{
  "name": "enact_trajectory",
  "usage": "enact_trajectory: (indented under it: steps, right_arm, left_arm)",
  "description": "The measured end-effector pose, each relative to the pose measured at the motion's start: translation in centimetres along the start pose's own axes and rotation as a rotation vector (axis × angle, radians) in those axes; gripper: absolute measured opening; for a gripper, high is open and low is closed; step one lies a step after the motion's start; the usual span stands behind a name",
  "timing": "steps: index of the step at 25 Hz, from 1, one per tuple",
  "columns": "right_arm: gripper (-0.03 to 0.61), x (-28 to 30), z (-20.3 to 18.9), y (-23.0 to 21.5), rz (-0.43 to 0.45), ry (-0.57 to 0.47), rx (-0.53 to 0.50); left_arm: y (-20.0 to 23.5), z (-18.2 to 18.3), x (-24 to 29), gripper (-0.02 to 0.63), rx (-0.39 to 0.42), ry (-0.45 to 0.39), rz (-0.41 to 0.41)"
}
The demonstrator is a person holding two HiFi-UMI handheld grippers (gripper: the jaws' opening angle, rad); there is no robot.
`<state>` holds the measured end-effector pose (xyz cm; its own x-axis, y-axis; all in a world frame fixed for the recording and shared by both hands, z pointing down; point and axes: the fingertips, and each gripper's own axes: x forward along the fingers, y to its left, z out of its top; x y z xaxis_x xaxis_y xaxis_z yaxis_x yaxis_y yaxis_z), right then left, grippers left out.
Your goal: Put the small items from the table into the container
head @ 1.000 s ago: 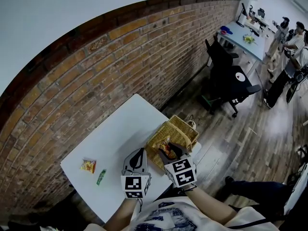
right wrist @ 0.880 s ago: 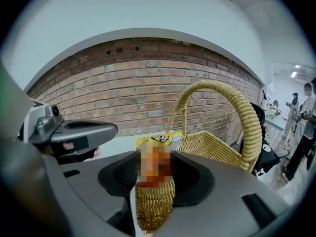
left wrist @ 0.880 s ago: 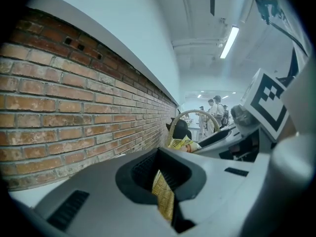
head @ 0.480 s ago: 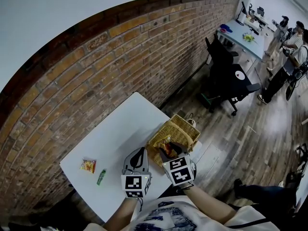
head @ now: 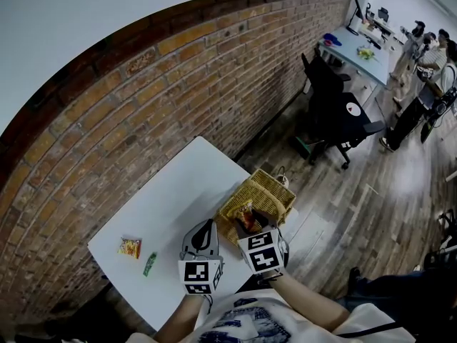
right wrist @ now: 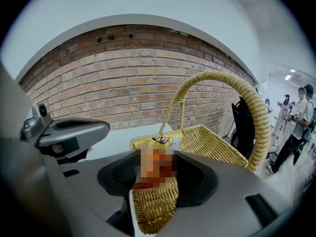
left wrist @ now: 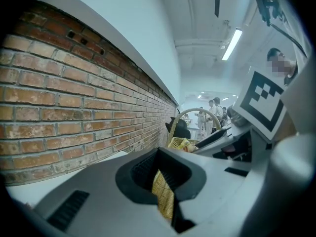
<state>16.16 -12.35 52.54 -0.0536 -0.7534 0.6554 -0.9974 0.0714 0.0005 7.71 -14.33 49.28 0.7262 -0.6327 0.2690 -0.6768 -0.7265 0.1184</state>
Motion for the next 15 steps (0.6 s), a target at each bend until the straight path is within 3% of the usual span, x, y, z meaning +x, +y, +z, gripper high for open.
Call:
enact_trajectory:
  steps: [15]
  right_arm:
    - [0.238, -0.67, 0.66, -0.08, -0.029, -0.06, 0.007]
  left_arm:
    - [0.48, -0.38, -0.57, 0.049, -0.012, 0.008, 0.008]
